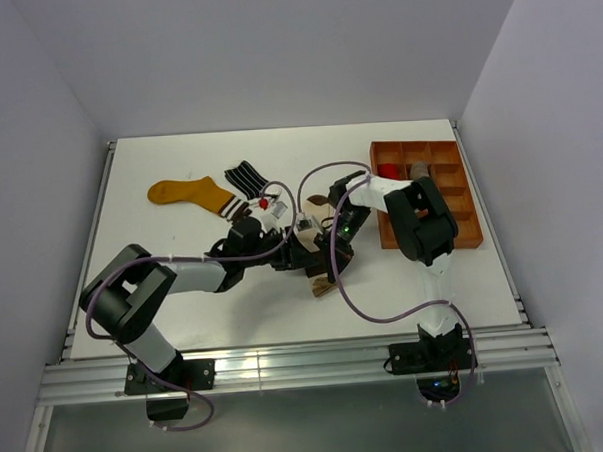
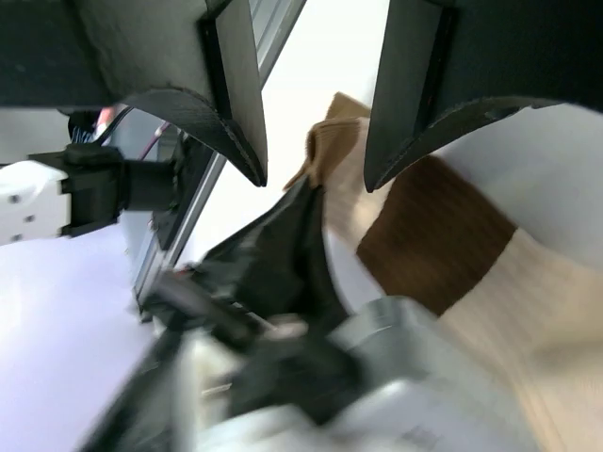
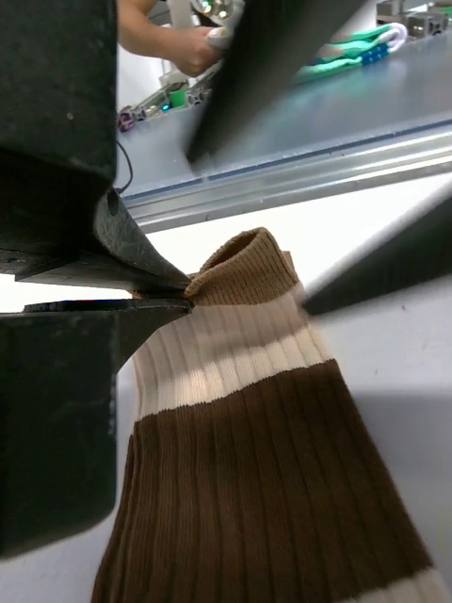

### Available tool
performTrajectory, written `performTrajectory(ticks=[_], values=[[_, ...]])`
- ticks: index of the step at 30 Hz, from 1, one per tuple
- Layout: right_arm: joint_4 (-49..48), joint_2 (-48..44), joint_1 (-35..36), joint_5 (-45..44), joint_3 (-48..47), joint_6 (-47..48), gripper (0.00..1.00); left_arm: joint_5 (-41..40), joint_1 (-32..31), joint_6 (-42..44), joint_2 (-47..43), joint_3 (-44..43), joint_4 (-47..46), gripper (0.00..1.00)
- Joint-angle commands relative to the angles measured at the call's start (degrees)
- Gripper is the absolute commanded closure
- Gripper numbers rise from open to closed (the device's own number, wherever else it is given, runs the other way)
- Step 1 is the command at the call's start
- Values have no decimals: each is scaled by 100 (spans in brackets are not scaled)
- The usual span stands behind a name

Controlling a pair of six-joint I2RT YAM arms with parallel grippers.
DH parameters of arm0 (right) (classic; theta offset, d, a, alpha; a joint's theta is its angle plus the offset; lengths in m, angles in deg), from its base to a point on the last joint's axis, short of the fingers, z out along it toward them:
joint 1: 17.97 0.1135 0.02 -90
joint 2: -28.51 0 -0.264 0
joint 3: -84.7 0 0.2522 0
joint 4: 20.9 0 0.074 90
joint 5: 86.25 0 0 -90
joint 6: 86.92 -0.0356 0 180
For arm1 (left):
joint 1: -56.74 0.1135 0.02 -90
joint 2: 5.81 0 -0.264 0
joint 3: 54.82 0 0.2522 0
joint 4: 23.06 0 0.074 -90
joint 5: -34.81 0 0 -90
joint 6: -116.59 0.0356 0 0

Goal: Roll the socks
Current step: Roll the sock at the center of the board.

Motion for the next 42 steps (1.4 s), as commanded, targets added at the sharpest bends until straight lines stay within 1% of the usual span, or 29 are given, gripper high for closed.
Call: performTrajectory(ticks=[1,6,8,11,18,24,31,34,40,42], values=[[-173,-14,-5,6,-94,-214,90,-70,85,17,-344,135,-568,48],[117,232,-76,138,-366,-135,90,-17,68,421,-502,145,-472,48],[389,408,-102,234,-489,-13,90,53,41,605,-476,101,-454,48],[575,575,-137,305,-683,-3,90,141,-55,790,-345,83,-577,48],[601,716,-199,253,-753,-56,91,-183,-530,1169,190,-233,-332,49],[636,777,-216,235,-745,-56,91,-280,-636,1257,490,-365,-270,50],[522,795,-243,209,-753,-205,91,-377,-645,1248,499,-251,-217,53],[426,777,-243,174,-753,-354,91,-413,-653,1257,587,-295,-111,57],[302,725,-243,138,-771,-530,90,-342,-671,1300,614,-251,-103,57],[294,742,-243,130,-806,-565,89,-413,-697,1310,640,-286,-6,58]])
